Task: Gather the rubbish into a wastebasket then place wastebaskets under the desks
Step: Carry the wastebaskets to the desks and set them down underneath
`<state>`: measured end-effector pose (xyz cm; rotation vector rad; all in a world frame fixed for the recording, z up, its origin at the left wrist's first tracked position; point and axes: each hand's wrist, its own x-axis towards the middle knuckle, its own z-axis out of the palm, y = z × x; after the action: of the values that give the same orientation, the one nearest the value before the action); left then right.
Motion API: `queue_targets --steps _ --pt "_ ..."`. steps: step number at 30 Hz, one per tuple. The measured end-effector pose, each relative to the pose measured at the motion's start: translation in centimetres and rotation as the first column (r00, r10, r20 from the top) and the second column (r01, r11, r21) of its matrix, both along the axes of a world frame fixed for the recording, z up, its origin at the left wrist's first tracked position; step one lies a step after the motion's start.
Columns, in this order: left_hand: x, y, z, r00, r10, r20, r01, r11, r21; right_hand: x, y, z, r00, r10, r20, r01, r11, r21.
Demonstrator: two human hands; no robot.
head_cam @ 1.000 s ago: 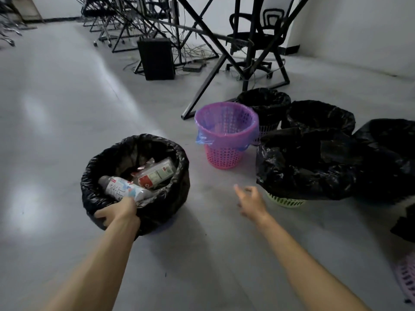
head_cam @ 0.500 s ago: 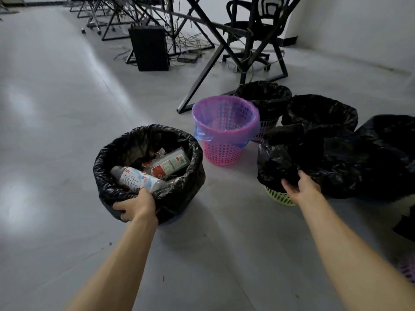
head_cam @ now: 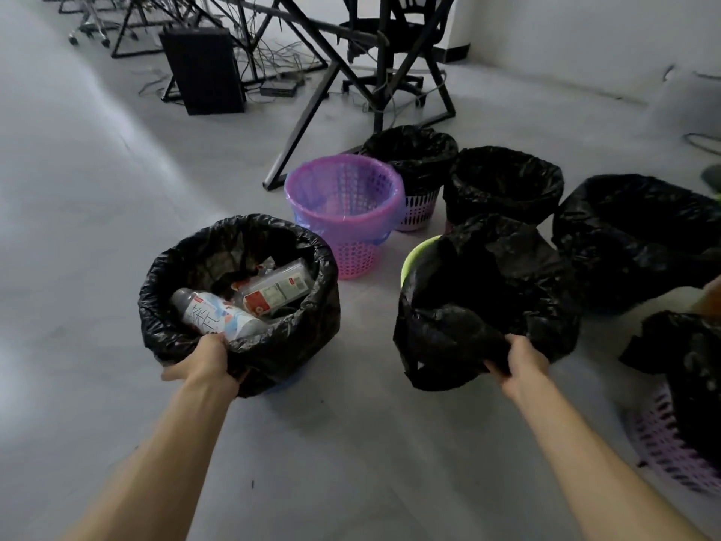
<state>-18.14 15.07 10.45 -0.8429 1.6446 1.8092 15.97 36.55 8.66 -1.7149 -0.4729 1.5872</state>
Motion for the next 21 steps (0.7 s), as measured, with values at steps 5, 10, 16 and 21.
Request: queue_targets --steps 5,10,16,21 --pt "3.9 -2.7 5.2 0.939 -0.164 0.301 0.152 0.986 0.062 4.1 -5.9 1.9 0.972 0.236 -0.009 -0.232 0.944 -0.235" --pt "7.2 -6.9 12.4 0.894 -0.132 0.429 0.177 0.982 -0.066 7.5 -14.2 10.5 0.961 0.268 0.066 -0.211 0.866 -0.453" --pt "10.1 -13.9 23.2 0.880 -0.086 0.467 0.186 0.967 -0.175 9.6 -17.6 28.2 0.770 0.542 0.336 -0.292 0.769 -0.569" --pt "10.0 -18.5 36.8 0.903 -0.110 0.416 0.214 0.954 -0.212 9.2 -18.0 43.5 0.098 0.811 0.576 -0.495 0.542 -0.679"
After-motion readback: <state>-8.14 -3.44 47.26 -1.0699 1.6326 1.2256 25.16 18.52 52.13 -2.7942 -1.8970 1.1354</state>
